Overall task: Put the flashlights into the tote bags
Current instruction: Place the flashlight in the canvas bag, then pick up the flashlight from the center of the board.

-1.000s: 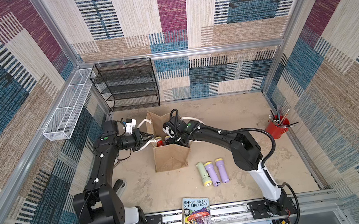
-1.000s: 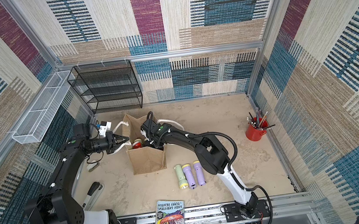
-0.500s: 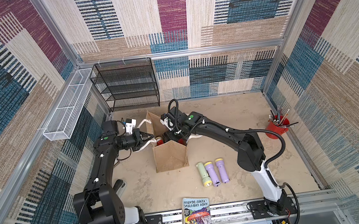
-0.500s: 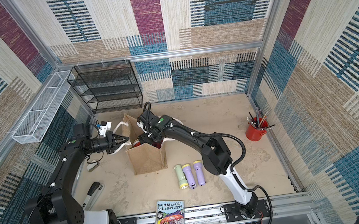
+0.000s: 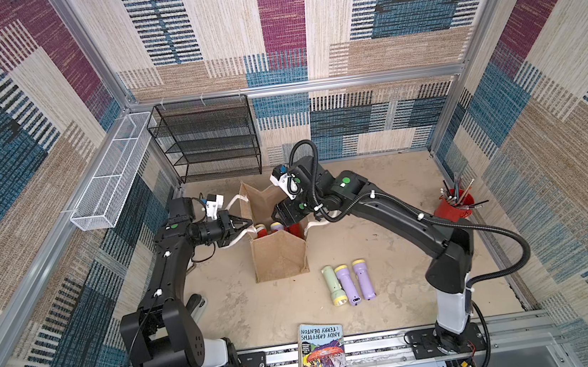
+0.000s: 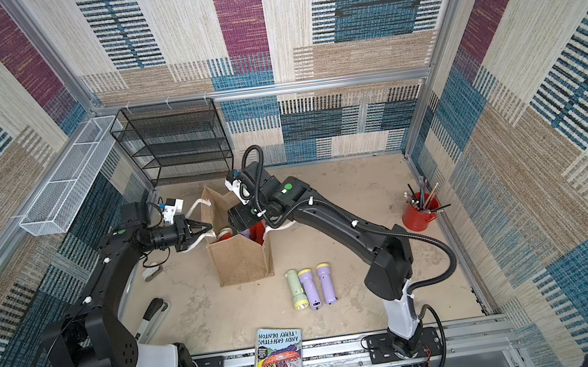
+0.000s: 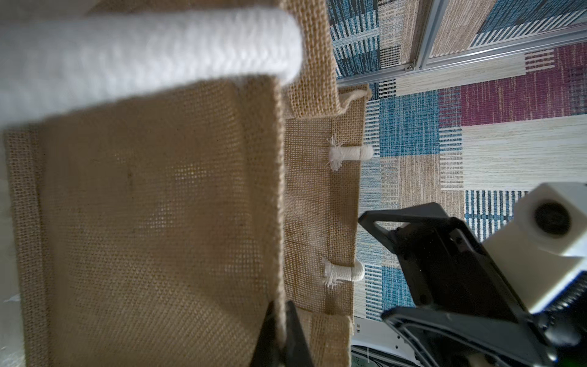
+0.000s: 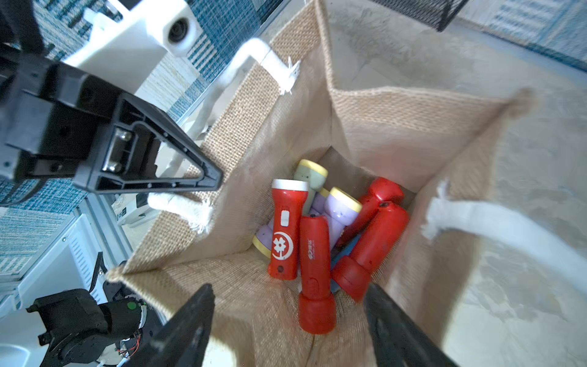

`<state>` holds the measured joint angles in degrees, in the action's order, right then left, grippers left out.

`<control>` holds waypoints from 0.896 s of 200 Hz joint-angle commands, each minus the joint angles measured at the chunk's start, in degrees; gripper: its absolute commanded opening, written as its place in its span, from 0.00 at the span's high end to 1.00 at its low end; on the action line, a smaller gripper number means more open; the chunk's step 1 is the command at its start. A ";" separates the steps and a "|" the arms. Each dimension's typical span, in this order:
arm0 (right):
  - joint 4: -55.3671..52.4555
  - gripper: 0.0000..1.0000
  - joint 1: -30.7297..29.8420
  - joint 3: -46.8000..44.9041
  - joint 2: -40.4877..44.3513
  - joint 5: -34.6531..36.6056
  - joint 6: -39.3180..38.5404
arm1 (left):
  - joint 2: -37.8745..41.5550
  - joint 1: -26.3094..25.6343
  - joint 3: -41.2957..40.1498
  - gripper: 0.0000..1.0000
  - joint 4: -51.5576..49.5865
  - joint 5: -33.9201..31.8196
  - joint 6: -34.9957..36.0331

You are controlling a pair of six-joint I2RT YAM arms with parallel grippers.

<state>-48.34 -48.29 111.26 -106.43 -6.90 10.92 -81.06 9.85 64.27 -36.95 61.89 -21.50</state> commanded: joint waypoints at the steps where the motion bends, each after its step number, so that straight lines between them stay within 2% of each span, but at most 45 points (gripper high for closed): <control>1: 3.18 0.24 0.21 -5.49 6.23 6.94 2.96 | 0.11 -0.02 -0.11 1.00 1.09 1.54 -0.78; 21: 5.24 0.23 1.24 -12.96 13.38 9.14 5.28 | -0.11 -0.09 0.06 1.00 1.12 1.57 -0.83; 51: 6.57 0.23 5.01 -25.08 24.77 8.84 10.44 | 0.19 -0.09 0.05 1.00 1.10 1.36 -0.70; 92: 2.84 0.21 11.20 -41.57 36.99 7.69 18.54 | 0.02 -0.18 0.00 1.00 1.15 1.04 -0.83; 148: -2.82 0.21 12.41 -56.55 43.64 4.07 25.54 | -0.42 -0.27 0.19 1.00 1.17 0.83 -0.92; 179: -2.32 0.22 12.36 -63.58 45.38 1.08 29.27 | -0.44 -0.37 0.15 1.00 1.11 0.69 -0.89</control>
<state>-50.50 -35.92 51.29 -62.08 -2.70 35.55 -81.41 9.56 64.25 -36.67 61.84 -22.31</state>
